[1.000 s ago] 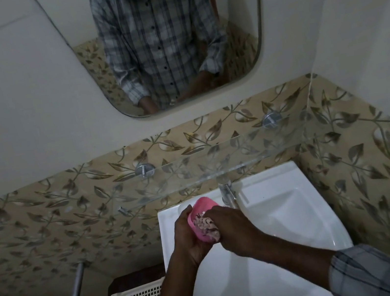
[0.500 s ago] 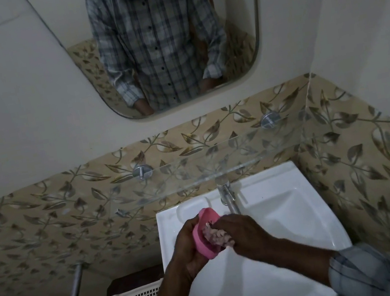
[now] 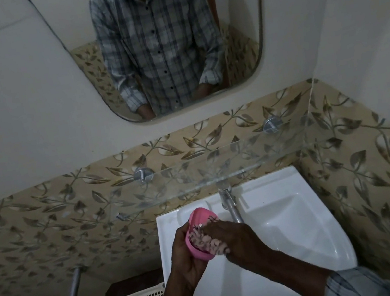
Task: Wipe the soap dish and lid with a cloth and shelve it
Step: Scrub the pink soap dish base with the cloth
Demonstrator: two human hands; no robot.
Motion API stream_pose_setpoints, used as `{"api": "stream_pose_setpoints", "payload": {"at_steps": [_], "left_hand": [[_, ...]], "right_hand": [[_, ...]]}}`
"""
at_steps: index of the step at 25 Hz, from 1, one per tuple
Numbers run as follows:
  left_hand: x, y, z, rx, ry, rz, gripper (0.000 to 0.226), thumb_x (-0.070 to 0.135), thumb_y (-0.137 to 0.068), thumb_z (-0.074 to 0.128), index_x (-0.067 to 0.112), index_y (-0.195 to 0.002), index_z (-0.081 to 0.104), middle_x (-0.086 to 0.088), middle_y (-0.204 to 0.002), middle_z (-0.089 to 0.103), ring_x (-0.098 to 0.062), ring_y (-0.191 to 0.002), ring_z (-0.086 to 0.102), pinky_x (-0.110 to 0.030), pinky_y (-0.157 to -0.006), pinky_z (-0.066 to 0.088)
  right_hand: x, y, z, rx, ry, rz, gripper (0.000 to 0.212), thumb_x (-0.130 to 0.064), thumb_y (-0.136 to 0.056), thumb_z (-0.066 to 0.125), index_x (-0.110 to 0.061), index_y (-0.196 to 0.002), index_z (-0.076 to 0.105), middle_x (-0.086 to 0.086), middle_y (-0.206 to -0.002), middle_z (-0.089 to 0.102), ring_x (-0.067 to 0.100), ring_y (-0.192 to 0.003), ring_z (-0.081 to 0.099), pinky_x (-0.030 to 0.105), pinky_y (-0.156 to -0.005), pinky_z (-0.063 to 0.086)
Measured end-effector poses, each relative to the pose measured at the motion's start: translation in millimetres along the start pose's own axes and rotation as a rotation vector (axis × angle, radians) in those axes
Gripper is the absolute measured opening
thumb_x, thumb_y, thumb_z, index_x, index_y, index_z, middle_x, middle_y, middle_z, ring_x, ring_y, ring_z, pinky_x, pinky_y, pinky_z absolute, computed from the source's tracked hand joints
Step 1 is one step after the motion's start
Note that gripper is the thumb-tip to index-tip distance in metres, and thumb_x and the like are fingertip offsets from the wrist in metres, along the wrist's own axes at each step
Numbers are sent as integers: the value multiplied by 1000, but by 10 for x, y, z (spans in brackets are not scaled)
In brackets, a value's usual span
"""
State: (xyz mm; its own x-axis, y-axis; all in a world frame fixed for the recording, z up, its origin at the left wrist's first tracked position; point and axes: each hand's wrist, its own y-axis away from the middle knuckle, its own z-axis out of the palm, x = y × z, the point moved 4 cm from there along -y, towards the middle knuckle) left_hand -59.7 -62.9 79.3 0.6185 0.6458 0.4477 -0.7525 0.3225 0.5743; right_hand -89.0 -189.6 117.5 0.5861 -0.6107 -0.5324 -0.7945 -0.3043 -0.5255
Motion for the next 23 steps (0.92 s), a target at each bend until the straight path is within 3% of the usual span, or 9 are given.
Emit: {"api": "stream_pose_setpoints", "payload": {"at_steps": [5, 9, 11, 13, 15, 17, 20, 22, 23], "left_hand": [[-39, 65, -74, -110, 30, -57, 102, 23, -59, 89, -12, -141, 41, -36, -136, 50, -46, -113, 60, -55, -97, 50], [-38, 104, -76, -221, -43, -11, 90, 36, -64, 89, -6, -135, 53, -38, -139, 48, -52, -127, 47, -64, -112, 31], [9, 107, -40, -196, -333, 114, 67, 26, -73, 83, 3, -131, 60, -34, -133, 56, -46, -120, 54, -58, -106, 38], [90, 112, 6, -55, -793, 283, 38, 16, -77, 76, 17, -115, 73, -20, -115, 72, -33, -101, 66, -44, -87, 51], [158, 112, 111, 100, -1194, 431, 20, 9, -77, 72, 21, -93, 78, -4, -87, 78, -18, -78, 70, -29, -71, 54], [169, 144, 227, 228, -1500, 545, 10, 8, -78, 72, 15, -84, 76, 2, -75, 75, -7, -66, 67, -24, -64, 52], [130, 199, 204, 306, -1392, 689, 8, 9, -82, 72, 13, -76, 72, 8, -66, 73, -1, -61, 68, -26, -59, 54], [165, 208, 87, 404, -1160, 741, 9, 9, -79, 75, 17, -74, 73, 3, -67, 74, -10, -65, 72, -34, -63, 60], [202, 210, 56, 459, -1090, 755, 8, 10, -76, 77, 17, -75, 73, 1, -68, 75, -17, -66, 73, -38, -65, 61]], "right_hand": [[10, 62, -167, -106, 24, -222, 53, 5, -53, 76, -8, -105, 74, 8, -100, 77, 24, -90, 74, 28, -78, 59], [538, -118, -465, 169, -123, 499, 41, 7, -74, 66, -10, -111, 69, 4, -99, 76, 23, -93, 73, 26, -76, 56], [661, -181, -408, 131, -256, 723, 32, -9, -84, 70, -12, -116, 67, 4, -107, 76, 21, -101, 71, 33, -84, 58], [608, -222, -290, 4, -367, 750, 35, -16, -88, 71, -16, -122, 64, 4, -111, 75, 19, -101, 70, 38, -85, 59], [445, -192, -243, -66, -404, 648, 35, -7, -90, 64, -21, -122, 64, 4, -115, 75, 8, -97, 71, 34, -82, 60], [259, -116, -179, -104, -393, 457, 51, 5, -88, 58, -20, -132, 61, 1, -131, 67, -1, -116, 63, 21, -98, 53], [102, -9, -30, -109, -261, 323, 61, 9, -85, 51, -14, -142, 51, -3, -145, 53, 6, -139, 42, 14, -114, 32], [170, 59, 19, 28, -332, 570, 47, 5, -90, 51, -12, -133, 60, -1, -125, 67, 17, -125, 59, 11, -97, 46], [220, 90, 46, 79, -342, 711, 40, 5, -91, 54, -11, -127, 64, 3, -113, 72, 23, -113, 66, 19, -87, 53]]}}
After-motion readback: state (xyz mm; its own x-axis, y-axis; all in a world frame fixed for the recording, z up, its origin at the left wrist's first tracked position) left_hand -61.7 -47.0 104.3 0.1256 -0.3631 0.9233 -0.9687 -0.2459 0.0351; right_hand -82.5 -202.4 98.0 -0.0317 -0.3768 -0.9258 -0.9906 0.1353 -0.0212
